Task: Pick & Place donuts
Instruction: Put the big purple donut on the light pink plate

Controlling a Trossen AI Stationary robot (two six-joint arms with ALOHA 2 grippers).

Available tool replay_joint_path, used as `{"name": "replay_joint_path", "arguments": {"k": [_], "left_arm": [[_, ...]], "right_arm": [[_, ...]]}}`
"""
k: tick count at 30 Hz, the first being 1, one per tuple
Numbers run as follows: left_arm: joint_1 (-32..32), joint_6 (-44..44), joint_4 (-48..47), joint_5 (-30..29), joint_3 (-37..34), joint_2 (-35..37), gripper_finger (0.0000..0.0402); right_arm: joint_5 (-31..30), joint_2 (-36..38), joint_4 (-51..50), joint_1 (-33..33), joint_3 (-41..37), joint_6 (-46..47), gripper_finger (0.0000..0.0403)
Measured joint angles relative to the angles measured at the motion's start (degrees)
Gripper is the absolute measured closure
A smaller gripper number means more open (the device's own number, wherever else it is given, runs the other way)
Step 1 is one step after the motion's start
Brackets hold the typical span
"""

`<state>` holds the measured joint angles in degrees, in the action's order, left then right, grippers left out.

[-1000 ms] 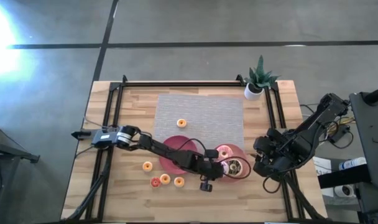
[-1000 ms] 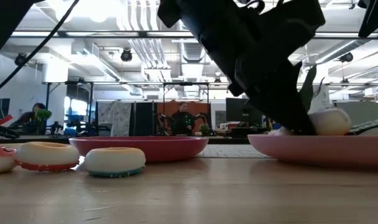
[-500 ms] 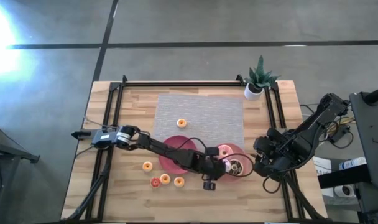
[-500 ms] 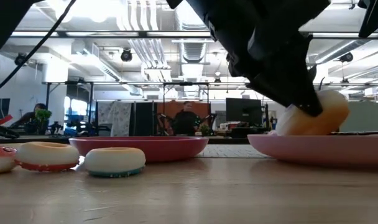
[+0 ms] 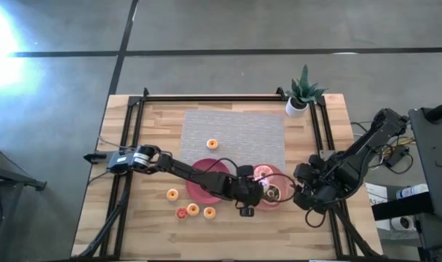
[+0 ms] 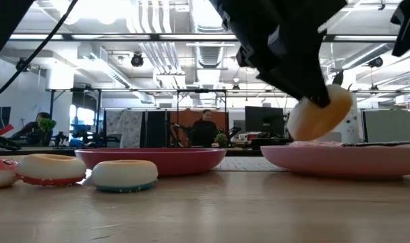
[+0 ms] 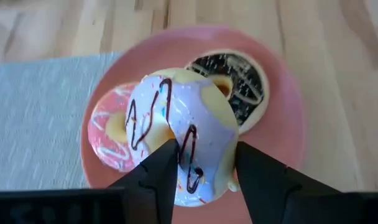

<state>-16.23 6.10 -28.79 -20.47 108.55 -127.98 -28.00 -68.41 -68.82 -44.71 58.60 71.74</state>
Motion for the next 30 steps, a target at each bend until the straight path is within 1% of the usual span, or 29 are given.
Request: {"name": "replay_joint_path", "arguments": {"k": [2, 7, 10, 15, 17, 20, 24, 27, 30], "left_arm": [[0.0, 0.3, -1.5, 0.1, -0.2, 0.0, 0.0271], [0.0, 0.7, 0.1, -0.6, -2.7, -0.3, 0.0271], [-0.1, 4.3, 0.3, -0.4, -3.8, -0.4, 0.0269], [0.0, 5.9, 1.3, -0.5, -3.9, -0.4, 0.0248], [0.0, 6.0, 1.4, -0.5, -3.9, -0.4, 0.0236], [0.0, 6.0, 1.3, -0.6, -3.9, -0.4, 0.0221], [-0.5, 4.5, 0.6, -2.4, -3.9, -0.2, 0.0214], [-1.2, 3.8, 0.6, -3.8, -3.9, 0.6, 0.0213], [-1.6, 3.8, 0.7, -4.1, -3.9, 2.0, 0.0213]], "right_arm": [[0.0, 0.7, 2.5, -0.5, -1.5, 1.0, 0.0197], [-0.1, 1.2, 8.2, -0.9, -4.0, 2.0, 0.0197], [-0.3, 1.1, 14.2, -0.9, -5.6, 0.4, 0.0197], [-1.1, 0.8, 22.5, -0.8, -8.7, 0.2, 0.0197], [-3.1, 0.8, 25.3, -0.8, -10.8, 2.4, 0.0197], [-6.9, 1.1, 29.6, -0.8, -14.6, 8.0, 0.0197], [-11.2, 1.5, 37.7, -0.8, -20.1, 14.3, 0.0197], [-12.3, 1.7, 43.2, -0.8, -23.6, 18.1, 0.0197], [-12.3, 1.7, 45.7, -0.8, -25.5, 19.5, 0.0197]]}}
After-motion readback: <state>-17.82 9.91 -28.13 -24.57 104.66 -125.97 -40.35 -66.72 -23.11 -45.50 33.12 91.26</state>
